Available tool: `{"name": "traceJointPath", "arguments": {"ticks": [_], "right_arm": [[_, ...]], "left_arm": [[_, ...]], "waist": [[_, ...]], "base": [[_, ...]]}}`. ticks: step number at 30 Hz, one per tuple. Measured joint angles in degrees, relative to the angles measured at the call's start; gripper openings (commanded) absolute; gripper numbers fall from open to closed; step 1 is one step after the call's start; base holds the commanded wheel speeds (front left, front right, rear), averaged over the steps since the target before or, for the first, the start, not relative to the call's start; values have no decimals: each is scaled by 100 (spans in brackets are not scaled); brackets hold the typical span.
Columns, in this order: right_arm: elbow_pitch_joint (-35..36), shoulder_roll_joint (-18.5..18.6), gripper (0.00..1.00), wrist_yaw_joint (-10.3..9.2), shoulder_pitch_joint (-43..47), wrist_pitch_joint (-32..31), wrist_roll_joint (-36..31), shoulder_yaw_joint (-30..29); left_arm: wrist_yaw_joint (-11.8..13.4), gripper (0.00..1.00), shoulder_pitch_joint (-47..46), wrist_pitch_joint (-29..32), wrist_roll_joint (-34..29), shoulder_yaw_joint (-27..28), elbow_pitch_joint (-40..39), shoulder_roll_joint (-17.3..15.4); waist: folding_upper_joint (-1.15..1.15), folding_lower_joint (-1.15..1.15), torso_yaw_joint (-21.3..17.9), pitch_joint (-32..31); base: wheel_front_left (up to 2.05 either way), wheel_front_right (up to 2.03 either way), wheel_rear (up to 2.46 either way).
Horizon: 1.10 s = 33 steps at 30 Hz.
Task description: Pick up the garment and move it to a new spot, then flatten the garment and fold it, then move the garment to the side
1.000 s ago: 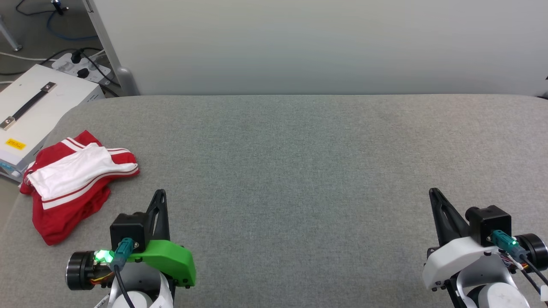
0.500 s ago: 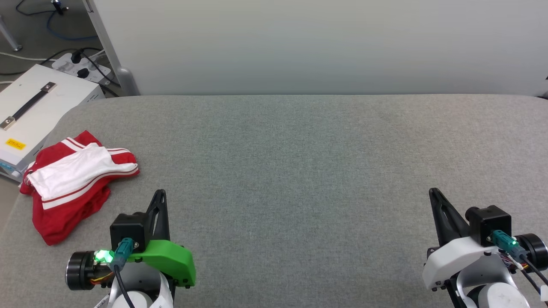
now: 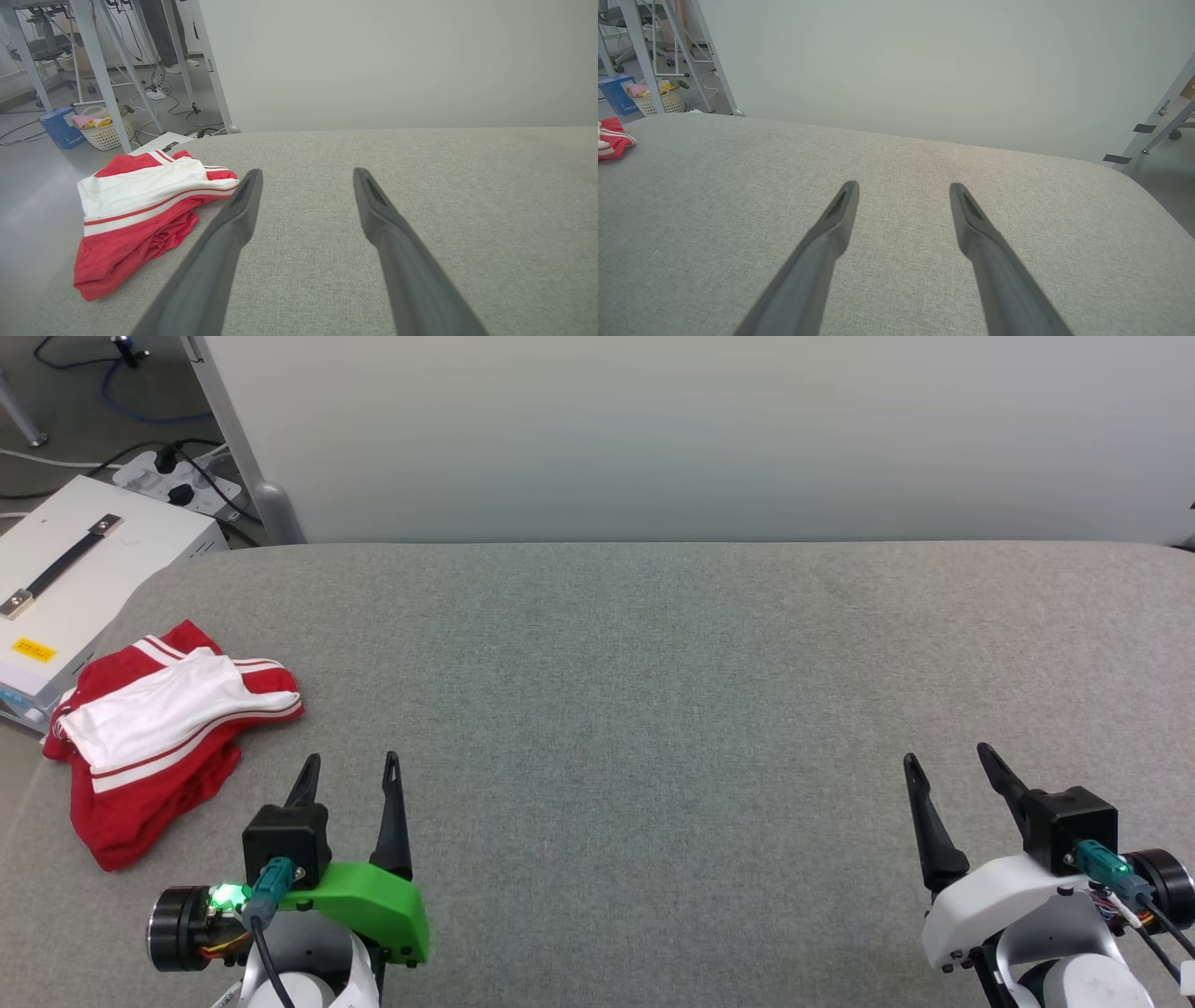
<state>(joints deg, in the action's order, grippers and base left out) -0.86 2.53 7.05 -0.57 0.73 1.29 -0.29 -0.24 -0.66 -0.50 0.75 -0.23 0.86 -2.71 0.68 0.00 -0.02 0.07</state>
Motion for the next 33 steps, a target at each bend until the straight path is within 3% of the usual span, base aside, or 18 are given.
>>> {"name": "traceJointPath", "arguments": {"ticks": [33], "right_arm": [[-62, 1, 100, 0, -87, 366, 367, -22]], "left_arm": [[-18, 100, -5, -382, 259, -108, 182, 0]], "waist": [[0, 0, 11, 61]], "base": [[0, 0, 0]]}}
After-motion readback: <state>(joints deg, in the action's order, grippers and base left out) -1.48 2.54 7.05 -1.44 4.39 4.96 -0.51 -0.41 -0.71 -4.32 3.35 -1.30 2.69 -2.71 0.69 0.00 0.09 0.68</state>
